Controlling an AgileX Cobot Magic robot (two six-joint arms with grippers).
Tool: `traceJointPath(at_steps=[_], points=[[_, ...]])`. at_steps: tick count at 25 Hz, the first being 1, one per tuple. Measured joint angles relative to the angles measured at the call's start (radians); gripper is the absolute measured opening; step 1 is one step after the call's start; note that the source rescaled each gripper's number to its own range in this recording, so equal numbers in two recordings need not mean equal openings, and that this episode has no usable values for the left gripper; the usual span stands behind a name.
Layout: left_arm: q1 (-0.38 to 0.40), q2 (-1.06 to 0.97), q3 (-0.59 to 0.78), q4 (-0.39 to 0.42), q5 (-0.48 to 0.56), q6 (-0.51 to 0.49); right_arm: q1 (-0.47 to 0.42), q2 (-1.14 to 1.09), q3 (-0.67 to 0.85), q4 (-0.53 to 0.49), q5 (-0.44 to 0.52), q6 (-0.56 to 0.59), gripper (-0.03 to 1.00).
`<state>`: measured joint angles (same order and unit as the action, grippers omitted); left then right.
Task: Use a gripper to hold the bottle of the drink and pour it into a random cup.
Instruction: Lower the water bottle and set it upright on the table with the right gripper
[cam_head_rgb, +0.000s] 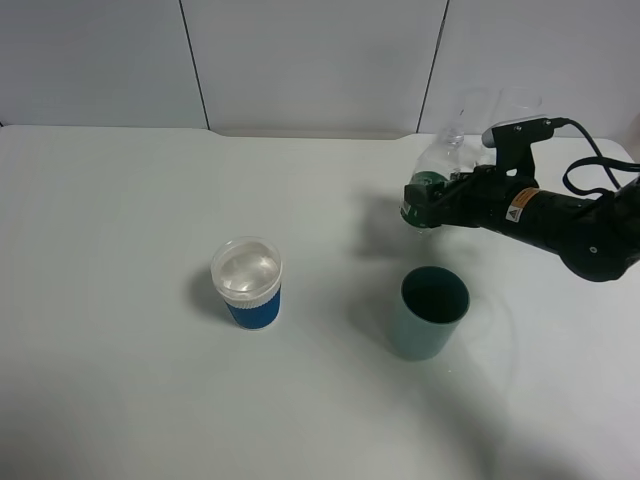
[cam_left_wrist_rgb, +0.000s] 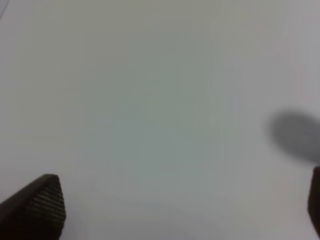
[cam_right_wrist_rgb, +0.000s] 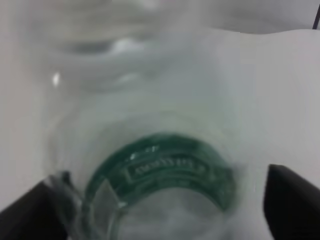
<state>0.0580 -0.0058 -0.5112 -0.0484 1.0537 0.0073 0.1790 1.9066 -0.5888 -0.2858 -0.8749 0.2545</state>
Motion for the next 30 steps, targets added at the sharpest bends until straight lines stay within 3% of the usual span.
traceJointPath(at_steps=[3,6,17,26,30], points=[[0.0,0.0,0.0,0.0,0.0,0.0,0.0,0.0,0.0,0.0,0.0,0.0,0.89],[0.0,0.0,0.0,0.0,0.0,0.0,0.0,0.0,0.0,-0.001,0.0,0.0,0.94],[0.0,0.0,0.0,0.0,0.0,0.0,0.0,-0.117,0.001,-0.03,0.102,0.023,0.95],[0.0,0.0,0.0,0.0,0.0,0.0,0.0,-0.341,0.003,-0.042,0.232,0.072,0.95],[0.0,0.0,0.0,-0.001,0.0,0.0,0.0,-0.458,0.003,-0.045,0.244,0.072,0.95]])
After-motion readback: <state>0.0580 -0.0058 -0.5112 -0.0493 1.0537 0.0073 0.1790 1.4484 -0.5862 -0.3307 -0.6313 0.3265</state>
